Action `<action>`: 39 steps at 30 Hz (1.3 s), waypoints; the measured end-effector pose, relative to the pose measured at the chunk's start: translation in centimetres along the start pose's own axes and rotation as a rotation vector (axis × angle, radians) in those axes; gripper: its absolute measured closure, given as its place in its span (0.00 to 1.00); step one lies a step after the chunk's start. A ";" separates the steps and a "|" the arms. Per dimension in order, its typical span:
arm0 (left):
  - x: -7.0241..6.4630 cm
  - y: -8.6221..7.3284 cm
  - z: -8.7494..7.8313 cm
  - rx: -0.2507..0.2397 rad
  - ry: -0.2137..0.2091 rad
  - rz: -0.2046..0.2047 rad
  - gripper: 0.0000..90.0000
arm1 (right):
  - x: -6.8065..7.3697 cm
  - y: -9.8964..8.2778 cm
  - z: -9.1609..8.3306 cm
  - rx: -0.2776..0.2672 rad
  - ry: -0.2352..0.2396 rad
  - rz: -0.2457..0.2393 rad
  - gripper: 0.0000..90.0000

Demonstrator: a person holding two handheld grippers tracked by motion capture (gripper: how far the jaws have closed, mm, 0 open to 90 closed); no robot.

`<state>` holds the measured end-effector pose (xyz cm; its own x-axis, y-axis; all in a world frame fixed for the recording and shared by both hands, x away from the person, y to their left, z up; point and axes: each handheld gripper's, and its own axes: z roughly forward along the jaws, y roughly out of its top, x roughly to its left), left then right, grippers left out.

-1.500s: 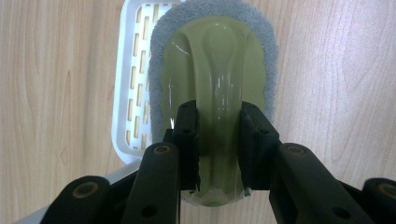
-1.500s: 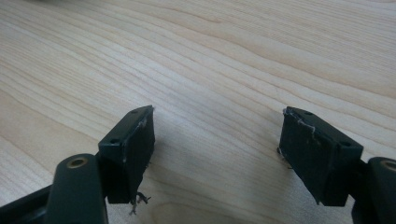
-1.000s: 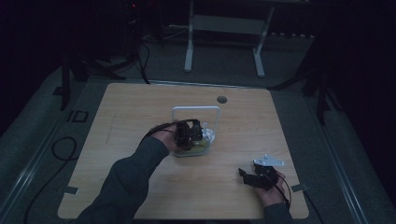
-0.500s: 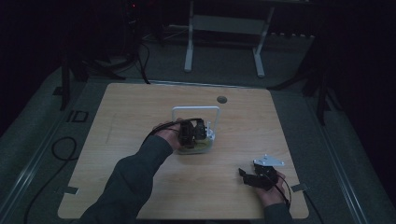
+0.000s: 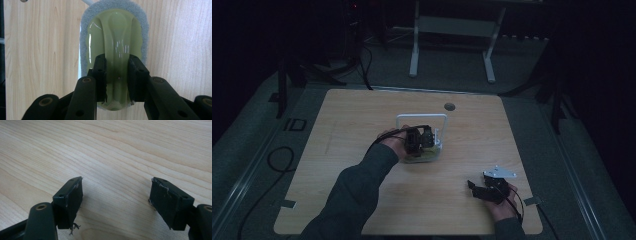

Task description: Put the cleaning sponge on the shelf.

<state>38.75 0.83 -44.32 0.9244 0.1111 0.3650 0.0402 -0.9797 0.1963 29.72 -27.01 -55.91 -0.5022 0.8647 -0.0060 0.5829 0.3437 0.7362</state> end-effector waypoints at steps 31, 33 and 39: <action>0.7 0.3 1.3 0.011 0.039 0.022 0.79 | 0.0 0.0 0.0 0.000 0.001 -0.001 0.29; 0.8 0.3 1.4 0.018 0.042 0.028 0.79 | 0.0 0.0 0.0 0.000 0.001 -0.001 0.29; 0.9 0.3 1.9 0.034 0.053 0.030 0.79 | 0.0 0.0 0.0 0.000 0.001 -0.002 0.29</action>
<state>40.35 0.30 -45.65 0.9040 0.0897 0.4180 0.0269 -0.9878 0.1536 29.70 -27.02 -55.91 -0.5040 0.8637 -0.0066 0.5822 0.3454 0.7361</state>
